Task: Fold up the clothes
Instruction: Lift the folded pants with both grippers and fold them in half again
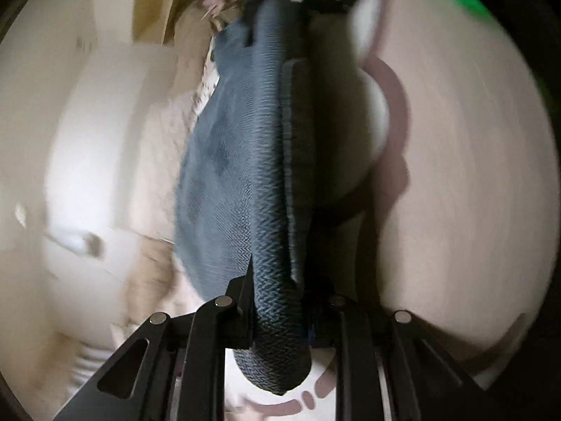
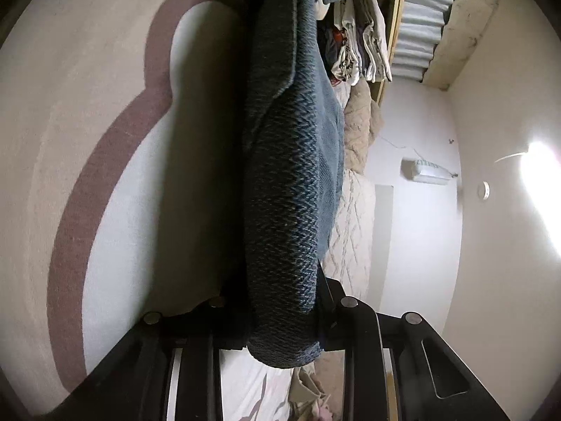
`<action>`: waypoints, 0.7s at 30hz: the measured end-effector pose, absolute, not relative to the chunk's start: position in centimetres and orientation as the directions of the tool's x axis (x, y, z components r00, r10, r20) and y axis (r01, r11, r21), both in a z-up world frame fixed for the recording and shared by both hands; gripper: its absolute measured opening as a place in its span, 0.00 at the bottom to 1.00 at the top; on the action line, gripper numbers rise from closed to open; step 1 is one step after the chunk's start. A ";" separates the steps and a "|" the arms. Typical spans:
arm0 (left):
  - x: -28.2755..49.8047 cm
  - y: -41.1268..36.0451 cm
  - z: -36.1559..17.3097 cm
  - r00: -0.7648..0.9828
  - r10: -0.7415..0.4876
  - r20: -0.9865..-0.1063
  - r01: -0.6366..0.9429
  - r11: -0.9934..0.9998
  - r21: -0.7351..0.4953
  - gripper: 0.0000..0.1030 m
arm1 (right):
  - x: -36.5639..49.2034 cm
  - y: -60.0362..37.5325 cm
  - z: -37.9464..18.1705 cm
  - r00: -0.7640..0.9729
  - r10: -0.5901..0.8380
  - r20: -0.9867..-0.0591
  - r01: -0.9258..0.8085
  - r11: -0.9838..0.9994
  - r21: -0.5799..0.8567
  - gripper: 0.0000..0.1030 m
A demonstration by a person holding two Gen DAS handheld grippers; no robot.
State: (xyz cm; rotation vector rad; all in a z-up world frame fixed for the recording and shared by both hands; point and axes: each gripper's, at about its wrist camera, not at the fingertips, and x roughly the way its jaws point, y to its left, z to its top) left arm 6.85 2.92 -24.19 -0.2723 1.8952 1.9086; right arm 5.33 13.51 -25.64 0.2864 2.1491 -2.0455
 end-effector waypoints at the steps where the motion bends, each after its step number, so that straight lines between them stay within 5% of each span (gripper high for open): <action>1: 7.1 3.0 -24.5 -0.895 0.164 -0.415 -0.413 0.046 0.909 0.19 | 5.3 13.5 -25.8 -0.972 0.032 -0.233 0.234 0.040 -0.971 0.27; 13: 7.0 4.5 -25.9 -0.932 0.009 -0.364 -0.359 0.135 0.923 0.19 | 3.5 13.2 -25.6 -0.981 0.102 -0.167 0.158 -0.090 -0.983 0.28; 21: 5.4 4.9 -26.3 -0.925 -0.046 -0.378 -0.381 0.107 0.918 0.19 | 3.9 13.3 -26.9 -0.980 -0.017 -0.198 0.194 0.140 -0.971 0.29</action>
